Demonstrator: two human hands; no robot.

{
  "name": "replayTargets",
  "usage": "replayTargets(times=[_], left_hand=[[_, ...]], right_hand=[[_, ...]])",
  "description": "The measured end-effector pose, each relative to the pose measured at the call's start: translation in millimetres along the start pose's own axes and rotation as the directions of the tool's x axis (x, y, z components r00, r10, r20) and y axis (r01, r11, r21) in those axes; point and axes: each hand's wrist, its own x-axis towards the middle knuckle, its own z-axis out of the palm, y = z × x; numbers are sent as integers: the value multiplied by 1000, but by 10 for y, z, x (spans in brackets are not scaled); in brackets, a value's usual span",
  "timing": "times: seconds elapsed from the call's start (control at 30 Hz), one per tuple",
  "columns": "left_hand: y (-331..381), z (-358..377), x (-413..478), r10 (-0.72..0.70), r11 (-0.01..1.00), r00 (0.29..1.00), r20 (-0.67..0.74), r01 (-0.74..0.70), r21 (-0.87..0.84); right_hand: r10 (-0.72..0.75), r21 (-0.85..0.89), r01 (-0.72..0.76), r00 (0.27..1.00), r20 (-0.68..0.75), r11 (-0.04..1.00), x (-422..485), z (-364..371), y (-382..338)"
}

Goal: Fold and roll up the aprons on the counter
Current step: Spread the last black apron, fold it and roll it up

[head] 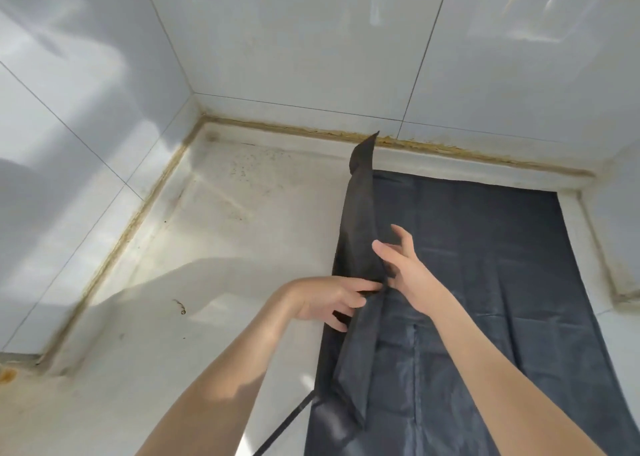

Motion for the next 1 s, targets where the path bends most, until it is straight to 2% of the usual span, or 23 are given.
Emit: replayTargets(times=[0.03,0.1,0.13,0.2,0.23,0.27,0.3,0.33,0.37,0.4,0.43,0.47,0.53,0.57,0.63,0.7,0.83,0.93,1.0], left_hand=[[10,24,40,10,1000,999,-32,-10,4],[3,64,121,63,998,978,-201,-59,27],[-22,66,160,112,992,939,-325,-87,91],[-97,20,239,292,915,775,-561,-55,399],[-149,-17,273,407,819,698,-589,7,574],[-199,-46,296,495,702,673,-550,64,709],[-242,-53,318,521,591,709,-475,101,800],[-291,-49,341,490,491,779,-392,125,862],[-354,-29,368,428,392,841,-331,158,906],[-422,-7,389,365,304,878,-311,204,931],[-480,13,395,334,252,885,-323,247,936],[-538,21,406,332,235,879,-344,276,932],[-597,31,431,358,237,855,-375,306,922],[-610,24,432,366,232,846,-388,321,918],[-627,31,445,387,215,832,-397,337,917],[-635,26,442,383,201,824,-417,366,909],[-576,27,422,372,199,815,-444,397,896],[-576,44,448,367,146,802,-471,450,881],[-581,93,432,536,51,731,-421,470,881]], right_hand=[[-1,-72,0,1000,-8,997,-8,-24,9],[-42,-218,21,995,-93,976,22,-28,48],[-67,-309,11,983,-170,951,36,-31,72],[-94,-460,-69,942,-322,885,88,-87,149],[-102,-485,-102,921,-377,868,112,-134,195],[-115,-485,-112,903,-414,867,122,-178,238],[-154,-503,-99,886,-438,859,118,-223,279],[-240,-601,-90,863,-445,794,114,-260,319],[-353,-750,-94,839,-413,654,92,-282,346],[-476,-880,-86,814,-333,467,59,-288,359],[-569,-955,-28,798,-200,296,15,-263,343],[-583,-984,73,811,-38,165,-39,-211,301],[-425,-948,319,858,287,5,-157,-103,237],[-295,-911,412,869,397,-12,-204,-63,256],[-101,-881,467,882,460,68,-344,-25,334],[20,-872,462,882,471,161,-469,-18,423],[325,-885,385,828,457,263,-681,-8,495],[426,-900,363,794,434,242,-790,-54,474],[440,-914,304,806,396,267,-831,-117,454]])
